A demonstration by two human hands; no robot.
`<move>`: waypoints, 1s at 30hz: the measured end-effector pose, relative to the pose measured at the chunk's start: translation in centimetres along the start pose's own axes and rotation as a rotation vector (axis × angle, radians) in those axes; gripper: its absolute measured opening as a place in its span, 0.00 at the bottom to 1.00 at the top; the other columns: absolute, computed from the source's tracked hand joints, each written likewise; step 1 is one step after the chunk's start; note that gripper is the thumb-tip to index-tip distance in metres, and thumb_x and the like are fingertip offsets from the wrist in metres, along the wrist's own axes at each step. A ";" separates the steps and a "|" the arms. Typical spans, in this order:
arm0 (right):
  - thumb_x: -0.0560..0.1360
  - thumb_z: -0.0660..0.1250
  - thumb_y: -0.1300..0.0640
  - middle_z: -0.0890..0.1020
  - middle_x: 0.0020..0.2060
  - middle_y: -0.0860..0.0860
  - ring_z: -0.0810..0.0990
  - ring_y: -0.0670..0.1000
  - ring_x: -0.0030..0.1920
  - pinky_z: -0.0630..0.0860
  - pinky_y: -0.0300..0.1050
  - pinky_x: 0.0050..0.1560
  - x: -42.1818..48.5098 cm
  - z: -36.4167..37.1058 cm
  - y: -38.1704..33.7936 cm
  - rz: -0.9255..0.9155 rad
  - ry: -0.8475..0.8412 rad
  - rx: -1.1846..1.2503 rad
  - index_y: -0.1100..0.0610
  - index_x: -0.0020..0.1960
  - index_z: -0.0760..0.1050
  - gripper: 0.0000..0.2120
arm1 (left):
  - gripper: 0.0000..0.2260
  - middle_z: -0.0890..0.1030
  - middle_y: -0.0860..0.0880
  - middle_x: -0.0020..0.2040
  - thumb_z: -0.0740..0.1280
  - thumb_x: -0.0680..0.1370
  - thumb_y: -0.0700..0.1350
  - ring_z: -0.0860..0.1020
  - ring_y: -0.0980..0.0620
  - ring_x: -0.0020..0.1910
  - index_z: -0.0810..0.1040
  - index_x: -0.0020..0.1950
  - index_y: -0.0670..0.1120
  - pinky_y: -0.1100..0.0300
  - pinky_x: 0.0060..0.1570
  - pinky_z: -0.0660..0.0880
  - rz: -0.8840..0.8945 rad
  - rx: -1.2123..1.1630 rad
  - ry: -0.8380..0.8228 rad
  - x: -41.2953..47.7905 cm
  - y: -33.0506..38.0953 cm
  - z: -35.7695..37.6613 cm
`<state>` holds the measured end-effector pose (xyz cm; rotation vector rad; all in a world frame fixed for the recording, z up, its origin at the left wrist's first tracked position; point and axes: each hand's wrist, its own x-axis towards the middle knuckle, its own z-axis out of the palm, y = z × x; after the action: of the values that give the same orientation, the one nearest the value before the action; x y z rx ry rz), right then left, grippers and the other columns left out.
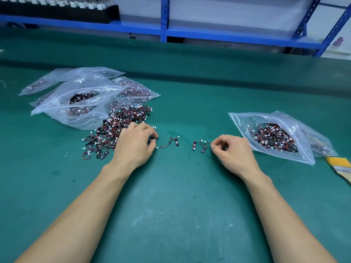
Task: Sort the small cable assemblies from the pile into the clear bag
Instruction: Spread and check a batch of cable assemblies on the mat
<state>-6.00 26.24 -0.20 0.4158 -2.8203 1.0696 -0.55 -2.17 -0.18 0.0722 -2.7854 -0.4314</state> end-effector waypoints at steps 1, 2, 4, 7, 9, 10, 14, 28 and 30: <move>0.72 0.69 0.56 0.80 0.33 0.40 0.73 0.42 0.32 0.71 0.40 0.35 0.0 0.0 0.0 0.001 -0.001 -0.003 0.45 0.36 0.79 0.09 | 0.08 0.79 0.57 0.57 0.66 0.79 0.46 0.72 0.49 0.56 0.82 0.54 0.53 0.51 0.56 0.67 0.014 -0.016 -0.014 0.0 -0.1 0.1; 0.72 0.69 0.56 0.81 0.33 0.40 0.73 0.41 0.32 0.70 0.40 0.34 0.0 0.0 0.0 -0.001 -0.002 -0.006 0.45 0.36 0.79 0.09 | 0.09 0.79 0.56 0.58 0.66 0.79 0.44 0.73 0.48 0.56 0.82 0.56 0.52 0.50 0.57 0.69 0.030 -0.038 -0.027 0.1 -0.1 0.2; 0.73 0.69 0.56 0.80 0.34 0.39 0.74 0.40 0.33 0.69 0.39 0.34 0.0 0.0 -0.1 -0.005 -0.003 -0.013 0.45 0.36 0.79 0.09 | 0.11 0.80 0.54 0.58 0.66 0.79 0.41 0.75 0.48 0.57 0.82 0.59 0.49 0.50 0.60 0.71 0.069 -0.069 -0.045 0.2 -0.1 0.3; 0.73 0.69 0.56 0.80 0.34 0.37 0.74 0.40 0.34 0.69 0.39 0.35 -0.1 -0.1 -0.2 -0.009 -0.007 -0.019 0.45 0.36 0.79 0.09 | 0.13 0.79 0.53 0.60 0.66 0.79 0.40 0.76 0.48 0.60 0.81 0.63 0.48 0.51 0.62 0.72 0.122 -0.116 -0.037 0.2 0.4 0.4; 0.73 0.69 0.56 0.80 0.33 0.37 0.74 0.40 0.34 0.70 0.40 0.35 -0.1 -0.1 -0.3 -0.008 -0.008 -0.020 0.45 0.36 0.79 0.09 | 0.14 0.79 0.52 0.62 0.66 0.79 0.40 0.76 0.48 0.61 0.80 0.64 0.47 0.53 0.63 0.71 0.147 -0.163 0.000 0.1 0.6 0.5; 0.73 0.69 0.56 0.80 0.33 0.36 0.74 0.40 0.34 0.69 0.39 0.35 -0.1 -0.1 -0.3 -0.008 -0.008 -0.020 0.45 0.36 0.79 0.09 | 0.14 0.79 0.52 0.62 0.66 0.79 0.39 0.76 0.49 0.61 0.80 0.64 0.46 0.54 0.63 0.71 0.153 -0.184 0.028 0.1 0.6 0.5; 0.73 0.69 0.58 0.80 0.34 0.33 0.74 0.39 0.34 0.67 0.35 0.34 -0.1 -0.1 -0.4 -0.011 -0.004 -0.016 0.47 0.37 0.80 0.09 | 0.13 0.81 0.53 0.58 0.68 0.78 0.36 0.79 0.51 0.54 0.82 0.61 0.46 0.56 0.58 0.74 0.150 -0.288 0.128 0.0 0.2 0.3; 0.73 0.72 0.60 0.80 0.35 0.41 0.72 0.46 0.33 0.67 0.31 0.37 -0.6 -0.4 -1.9 -0.211 0.139 0.109 0.48 0.44 0.82 0.07 | 0.12 0.85 0.58 0.37 0.75 0.73 0.35 0.81 0.60 0.33 0.84 0.46 0.53 0.70 0.38 0.74 -0.107 -0.918 0.082 -0.8 2.4 -1.0; 0.73 0.73 0.58 0.80 0.41 0.42 0.72 0.48 0.34 0.67 0.31 0.39 -1.0 0.0 -2.8 -0.327 0.127 0.143 0.51 0.51 0.82 0.07 | 0.12 0.86 0.55 0.39 0.75 0.72 0.33 0.81 0.57 0.34 0.84 0.45 0.52 0.67 0.40 0.77 -0.072 -1.010 -0.009 -1.4 3.2 -1.0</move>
<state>-4.20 24.45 1.41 0.7610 -2.4619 1.1787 1.07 0.74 1.29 -0.0652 -2.2488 -1.7575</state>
